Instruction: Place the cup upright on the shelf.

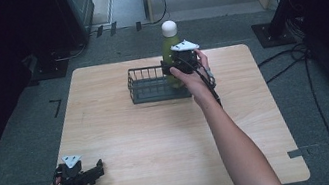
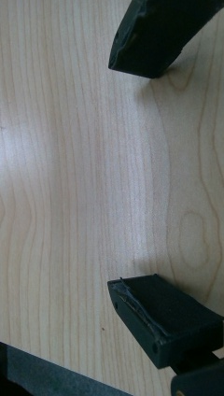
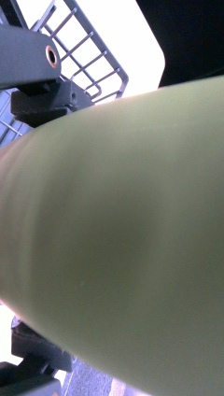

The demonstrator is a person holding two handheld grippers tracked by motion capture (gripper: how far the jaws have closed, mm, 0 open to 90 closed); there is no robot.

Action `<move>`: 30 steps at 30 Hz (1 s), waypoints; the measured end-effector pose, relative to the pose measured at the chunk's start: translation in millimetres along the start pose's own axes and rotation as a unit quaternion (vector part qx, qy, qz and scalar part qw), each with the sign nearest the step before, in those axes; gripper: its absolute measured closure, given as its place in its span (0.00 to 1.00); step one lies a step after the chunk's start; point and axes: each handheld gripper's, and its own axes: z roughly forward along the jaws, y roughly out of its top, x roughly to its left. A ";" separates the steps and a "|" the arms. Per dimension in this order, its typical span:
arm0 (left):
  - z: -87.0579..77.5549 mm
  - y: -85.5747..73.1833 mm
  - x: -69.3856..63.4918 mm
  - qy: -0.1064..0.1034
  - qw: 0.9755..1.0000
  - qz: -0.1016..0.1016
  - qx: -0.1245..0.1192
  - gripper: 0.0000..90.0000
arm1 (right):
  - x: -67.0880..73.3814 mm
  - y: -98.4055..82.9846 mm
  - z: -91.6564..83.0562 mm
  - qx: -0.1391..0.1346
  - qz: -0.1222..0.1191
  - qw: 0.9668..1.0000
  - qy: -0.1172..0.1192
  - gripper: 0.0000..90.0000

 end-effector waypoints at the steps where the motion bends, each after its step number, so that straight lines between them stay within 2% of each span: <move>1: 0.0 0.0 0.0 0.000 1.000 0.000 0.000 0.00 | -0.5 -1.0 0.3 0.000 0.000 1.000 -0.001 0.22; 11: 0.0 0.0 0.0 0.000 1.000 0.000 0.000 0.00 | -5.8 -6.5 -0.3 -0.008 0.010 1.000 0.009 0.22; 22: 0.0 0.0 0.0 0.000 1.000 0.000 0.000 0.00 | -4.8 -6.0 -3.2 0.003 -0.002 1.000 0.010 0.20; 30: 0.0 0.0 0.0 0.000 1.000 0.000 0.000 0.00 | -4.4 -7.8 -9.6 0.002 -0.002 1.000 0.013 0.19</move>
